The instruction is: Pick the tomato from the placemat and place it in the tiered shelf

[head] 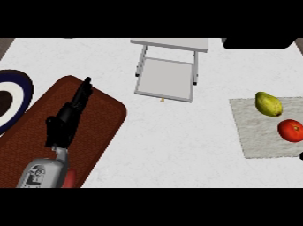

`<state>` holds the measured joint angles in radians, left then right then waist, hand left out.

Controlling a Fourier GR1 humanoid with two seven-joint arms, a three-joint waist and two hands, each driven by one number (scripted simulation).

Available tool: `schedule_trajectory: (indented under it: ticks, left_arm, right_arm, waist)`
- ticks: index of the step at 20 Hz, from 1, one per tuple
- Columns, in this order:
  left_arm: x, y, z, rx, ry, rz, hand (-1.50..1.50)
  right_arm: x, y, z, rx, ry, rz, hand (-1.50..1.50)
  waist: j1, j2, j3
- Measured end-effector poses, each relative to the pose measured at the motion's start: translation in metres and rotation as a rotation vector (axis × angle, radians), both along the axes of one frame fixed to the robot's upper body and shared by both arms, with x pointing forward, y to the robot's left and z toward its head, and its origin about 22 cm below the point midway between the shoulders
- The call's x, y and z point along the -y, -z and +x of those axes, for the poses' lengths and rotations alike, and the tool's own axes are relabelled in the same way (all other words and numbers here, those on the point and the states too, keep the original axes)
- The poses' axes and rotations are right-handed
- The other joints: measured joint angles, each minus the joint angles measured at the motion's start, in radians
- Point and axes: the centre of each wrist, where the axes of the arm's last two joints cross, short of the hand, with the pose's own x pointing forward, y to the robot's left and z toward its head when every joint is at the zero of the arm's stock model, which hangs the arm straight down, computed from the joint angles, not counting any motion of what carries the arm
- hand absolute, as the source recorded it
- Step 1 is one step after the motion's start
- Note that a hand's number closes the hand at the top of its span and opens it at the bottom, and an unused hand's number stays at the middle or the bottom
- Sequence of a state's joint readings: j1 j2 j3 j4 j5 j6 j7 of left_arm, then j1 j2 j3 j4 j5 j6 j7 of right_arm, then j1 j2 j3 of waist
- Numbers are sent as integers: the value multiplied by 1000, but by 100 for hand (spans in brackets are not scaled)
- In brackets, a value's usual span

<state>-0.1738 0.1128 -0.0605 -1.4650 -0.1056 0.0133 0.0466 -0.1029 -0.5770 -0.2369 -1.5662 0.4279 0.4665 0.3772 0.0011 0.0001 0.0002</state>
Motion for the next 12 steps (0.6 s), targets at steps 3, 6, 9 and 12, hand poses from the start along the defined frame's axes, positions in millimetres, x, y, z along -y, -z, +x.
schedule_trajectory:
  ticks: [3,6,9,12]
  left_arm:
    - [4,1,0,2,-5,0,0]
    - [-4,2,1,-1,-1,3,0]
    - [0,7,1,0,0,2,0]
    - [-5,4,5,3,-6,-1,0]
  right_arm:
    - [1,9,-1,-16,1,-15,-150]
    - [3,14,3,-21,1,-21,-150]
    - [5,23,11,-21,2,-32,-150]
    - [5,29,9,-27,3,-42,-150]
  waist:
    - [-1,0,0]
    - [-1,0,0]
    - [0,0,0]
    - [-1,0,0]
